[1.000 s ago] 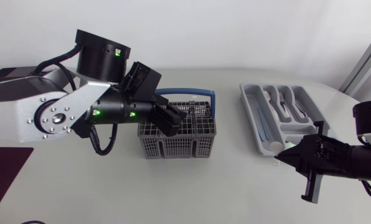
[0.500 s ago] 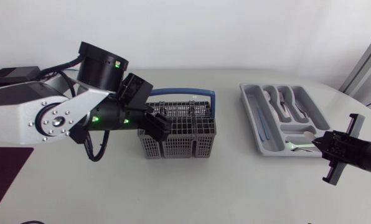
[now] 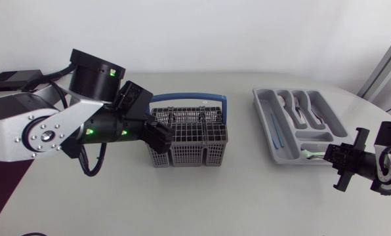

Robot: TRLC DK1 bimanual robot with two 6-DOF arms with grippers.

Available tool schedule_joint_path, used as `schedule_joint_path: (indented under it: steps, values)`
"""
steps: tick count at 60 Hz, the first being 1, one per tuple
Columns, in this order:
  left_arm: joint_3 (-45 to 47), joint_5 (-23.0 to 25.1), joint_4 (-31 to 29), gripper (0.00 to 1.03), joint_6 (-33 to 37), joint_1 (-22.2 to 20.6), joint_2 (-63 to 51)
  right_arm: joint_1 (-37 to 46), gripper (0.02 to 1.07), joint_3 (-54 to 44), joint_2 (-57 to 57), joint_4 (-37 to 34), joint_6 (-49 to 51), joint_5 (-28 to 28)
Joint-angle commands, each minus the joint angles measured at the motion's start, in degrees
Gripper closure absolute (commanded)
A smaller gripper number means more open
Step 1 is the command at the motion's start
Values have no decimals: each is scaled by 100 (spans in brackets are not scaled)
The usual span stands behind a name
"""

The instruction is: Unload the cutlery basket into the drawer organizer.

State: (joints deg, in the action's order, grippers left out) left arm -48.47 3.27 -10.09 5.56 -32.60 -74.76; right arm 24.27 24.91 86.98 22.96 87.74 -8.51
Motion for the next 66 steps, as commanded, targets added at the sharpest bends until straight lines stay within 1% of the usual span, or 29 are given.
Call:
schedule_joint_path:
  steps: [1,4,8,9,10,14,17,21,26,30,36,42,47,52,57,58,62,66]
  values:
    - [162,-37,-20,5,-38,78,102,-107,80,-153,188,209,164,87]
    - [153,-37,-20,5,-20,96,102,-151,69,-153,241,235,129,139]
    - [153,-28,-20,5,-11,105,120,-195,58,-153,249,244,94,175]
    - [153,-37,-20,5,-3,105,129,-195,51,-153,249,253,76,175]
    - [153,-37,-20,5,-3,105,129,-195,48,-153,241,253,67,175]
    - [153,-46,-28,5,-3,122,146,-195,27,-144,197,253,23,183]
    - [162,-72,-28,5,15,122,172,-195,20,-135,144,253,-38,183]
    - [180,-116,-55,5,33,140,225,-195,15,-144,-23,244,-91,183]
    - [224,-125,-81,5,59,201,331,-204,12,-153,-410,138,-249,166]
    - [250,-125,-116,5,103,289,419,-318,11,-144,-849,-187,-416,166]
    - [382,-125,-125,5,173,447,559,-661,10,-91,-1711,-1110,-952,122]
    - [523,-125,-125,5,200,544,673,-1276,10,32,-2607,-2208,-1673,43]
    - [602,-125,-116,5,217,658,709,-1909,10,146,-3047,-2779,-2306,8]
    - [690,-116,-72,5,226,702,709,-2533,10,410,-3170,-3272,-3141,-63]
    - [821,-116,42,5,226,711,709,-3157,10,665,-3126,-3465,-3949,-151]
    - [874,-116,121,5,226,711,691,-3403,10,779,-3029,-3527,-4266,-195]
    - [953,-116,244,5,226,711,647,-3684,10,902,-2827,-3491,-4635,-195]
    - [1006,-116,358,5,226,729,489,-3992,10,1139,-2370,-3333,-5153,-239]
